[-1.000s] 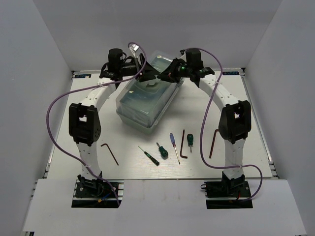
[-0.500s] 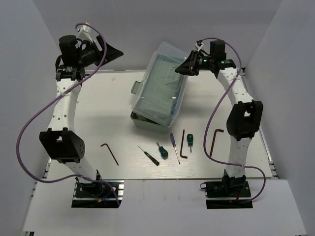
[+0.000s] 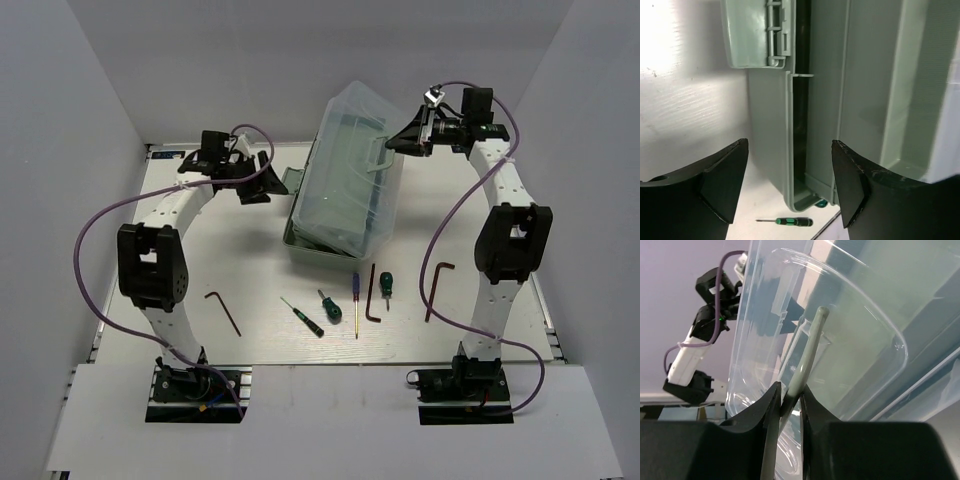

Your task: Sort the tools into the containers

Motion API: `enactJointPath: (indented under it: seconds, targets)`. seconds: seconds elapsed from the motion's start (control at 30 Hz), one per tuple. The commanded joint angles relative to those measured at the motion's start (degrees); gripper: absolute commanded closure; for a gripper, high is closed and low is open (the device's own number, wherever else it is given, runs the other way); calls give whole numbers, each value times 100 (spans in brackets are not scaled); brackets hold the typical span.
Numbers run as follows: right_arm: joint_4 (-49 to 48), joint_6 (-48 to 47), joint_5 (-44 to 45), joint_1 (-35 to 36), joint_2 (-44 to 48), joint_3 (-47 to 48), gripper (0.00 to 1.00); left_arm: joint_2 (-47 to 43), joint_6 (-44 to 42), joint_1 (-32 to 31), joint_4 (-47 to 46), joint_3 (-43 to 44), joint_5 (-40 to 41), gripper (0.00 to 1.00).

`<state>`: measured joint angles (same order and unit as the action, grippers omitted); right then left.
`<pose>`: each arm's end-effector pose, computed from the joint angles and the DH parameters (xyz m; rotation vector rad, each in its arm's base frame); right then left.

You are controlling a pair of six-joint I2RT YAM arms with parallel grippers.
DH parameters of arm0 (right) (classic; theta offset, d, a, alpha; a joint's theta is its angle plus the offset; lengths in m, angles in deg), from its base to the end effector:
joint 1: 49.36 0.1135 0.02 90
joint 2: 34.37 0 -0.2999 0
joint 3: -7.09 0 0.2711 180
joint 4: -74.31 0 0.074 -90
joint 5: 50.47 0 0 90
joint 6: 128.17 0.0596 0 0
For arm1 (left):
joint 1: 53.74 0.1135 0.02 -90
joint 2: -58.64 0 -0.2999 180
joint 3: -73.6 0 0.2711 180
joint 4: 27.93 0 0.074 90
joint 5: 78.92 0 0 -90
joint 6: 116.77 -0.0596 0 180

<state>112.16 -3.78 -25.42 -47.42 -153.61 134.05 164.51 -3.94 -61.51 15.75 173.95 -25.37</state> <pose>0.5188 0.0716 0.3618 -0.1439 2.1097 1.5571 0.4426 -0.0961 0.2836 -0.0235 2.4521 -1.0119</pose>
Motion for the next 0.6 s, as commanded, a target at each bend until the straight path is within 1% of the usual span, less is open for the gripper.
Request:
enactJointPath:
  seconds: [0.0,0.1,0.2,0.3,0.37,0.43,0.47,0.57]
  targets:
    - [-853,-284,-958,-306,621,18,100,-198,-367,-163,180,94,532,23]
    - [-1239,-56,-1300,-430,630,-53,100,-136,-201,-163,13,-47,708,23]
    - [-1949,593,-1801,-536,630,-237,100,21,46,-163,-267,-152,761,23]
    - [-2757,1227,-2057,-641,630,-421,100,249,292,-163,-557,-152,762,23]
    - [-3120,1533,-2127,-677,604,-536,100,417,406,-163,-820,-152,535,23]
    - [-3322,1579,-2232,-668,604,-589,100,723,591,-163,-1232,-82,148,23]
    - [-3384,1727,-2268,-677,612,-658,100,830,652,-163,-1426,-13,-184,23]
    - [-3648,1817,-2294,-659,578,-755,100,1259,880,-216,-1823,251,-590,23]
